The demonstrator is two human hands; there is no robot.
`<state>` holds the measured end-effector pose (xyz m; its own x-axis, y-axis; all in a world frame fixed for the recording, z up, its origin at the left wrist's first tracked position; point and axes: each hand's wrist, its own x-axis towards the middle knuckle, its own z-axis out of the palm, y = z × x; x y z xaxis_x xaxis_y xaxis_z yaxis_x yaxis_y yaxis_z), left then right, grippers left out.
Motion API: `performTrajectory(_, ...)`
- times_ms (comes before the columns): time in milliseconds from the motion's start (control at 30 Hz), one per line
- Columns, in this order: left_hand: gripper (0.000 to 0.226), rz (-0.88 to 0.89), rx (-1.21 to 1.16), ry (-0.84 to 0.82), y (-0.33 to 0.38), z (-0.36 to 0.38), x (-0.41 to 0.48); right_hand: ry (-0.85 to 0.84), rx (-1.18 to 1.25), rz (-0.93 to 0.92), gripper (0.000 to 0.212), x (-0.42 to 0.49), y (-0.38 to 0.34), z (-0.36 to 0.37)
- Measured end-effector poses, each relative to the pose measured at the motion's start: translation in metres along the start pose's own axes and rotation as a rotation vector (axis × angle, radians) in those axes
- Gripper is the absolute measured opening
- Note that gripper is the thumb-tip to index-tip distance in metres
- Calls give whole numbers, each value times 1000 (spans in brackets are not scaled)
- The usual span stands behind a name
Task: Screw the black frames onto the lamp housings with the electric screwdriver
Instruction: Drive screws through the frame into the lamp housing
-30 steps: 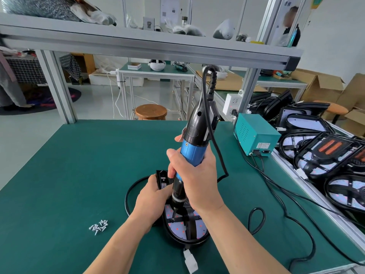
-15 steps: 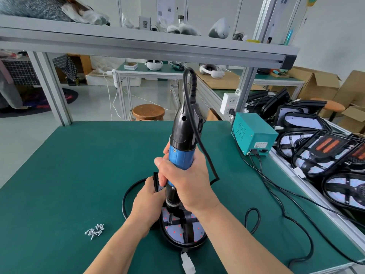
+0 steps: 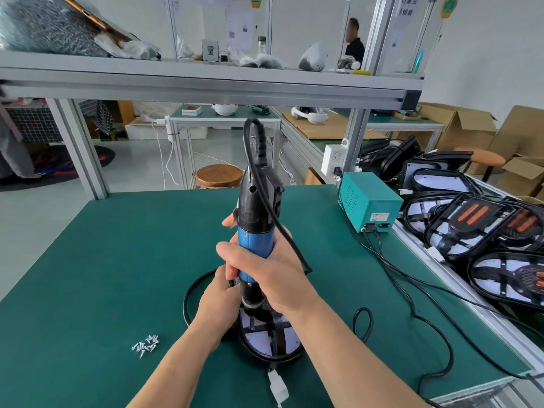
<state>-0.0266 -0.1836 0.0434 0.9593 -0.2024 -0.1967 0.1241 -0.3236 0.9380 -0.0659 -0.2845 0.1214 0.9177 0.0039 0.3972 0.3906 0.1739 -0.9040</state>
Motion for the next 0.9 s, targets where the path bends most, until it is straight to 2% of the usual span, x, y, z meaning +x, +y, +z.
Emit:
performTrajectory(67, 67, -6, -17, 2, 0, 0, 0, -4, 8, -14, 27, -1, -2, -1)
performTrajectory(200, 44, 5, -39, 4, 2, 1, -2, 15, 65, -57, 21, 0, -8, -4)
performTrajectory(367, 59, -7, -108, 31, 3, 0, -2, 91, 99, -110, 22, 6, -20, -13)
performTrajectory(467, 47, -16, -128, 24, -1, 0, 0, 115, 104, -136, 24, 3, -24, -21)
performTrajectory(600, 46, -17, -161, 14, -4, 1, 3, 154, 103, -100, 21, -6, -27, -34)
performTrajectory(800, 49, -7, -183, -6, -7, 1, 4, 324, 12, -10, 22, -15, -31, -58)
performTrajectory(900, 42, -7, -195, -24, -11, 1, 6, 383, -31, 33, 22, -17, -30, -75)
